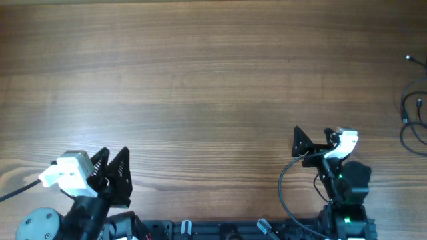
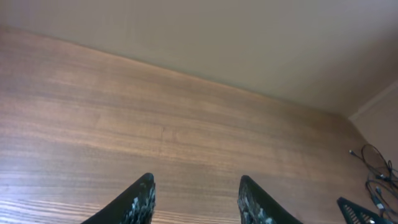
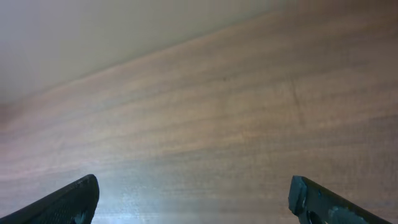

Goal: Untangle cables

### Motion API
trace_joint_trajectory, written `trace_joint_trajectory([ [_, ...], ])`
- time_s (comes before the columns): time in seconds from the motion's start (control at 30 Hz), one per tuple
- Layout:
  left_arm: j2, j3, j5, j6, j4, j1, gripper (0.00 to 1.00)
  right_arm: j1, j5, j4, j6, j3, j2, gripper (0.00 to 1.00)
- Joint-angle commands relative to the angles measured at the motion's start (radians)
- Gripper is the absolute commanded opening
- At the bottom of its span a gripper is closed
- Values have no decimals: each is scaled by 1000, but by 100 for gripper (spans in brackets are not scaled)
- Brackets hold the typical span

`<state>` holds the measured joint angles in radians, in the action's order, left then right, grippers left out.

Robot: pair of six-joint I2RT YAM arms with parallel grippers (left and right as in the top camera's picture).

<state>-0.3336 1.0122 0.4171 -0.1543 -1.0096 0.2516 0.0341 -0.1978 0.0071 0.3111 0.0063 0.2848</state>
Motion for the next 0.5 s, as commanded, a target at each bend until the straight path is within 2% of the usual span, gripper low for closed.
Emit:
trace_joint_trajectory([
  [0.0, 8, 33, 6, 12, 14, 6, 44, -2, 0, 7, 10, 0, -109, 100],
  [0.17, 8, 165, 6, 12, 17, 6, 47, -2, -1, 11, 10, 0, -283, 100],
  [0.37, 8, 274, 12, 12, -56, 6, 48, 0, 0, 7, 10, -1, -280, 100],
  [0.47, 9, 285, 208, 12, -80, 6, 43, 0, 0, 7, 10, -1, -280, 100],
])
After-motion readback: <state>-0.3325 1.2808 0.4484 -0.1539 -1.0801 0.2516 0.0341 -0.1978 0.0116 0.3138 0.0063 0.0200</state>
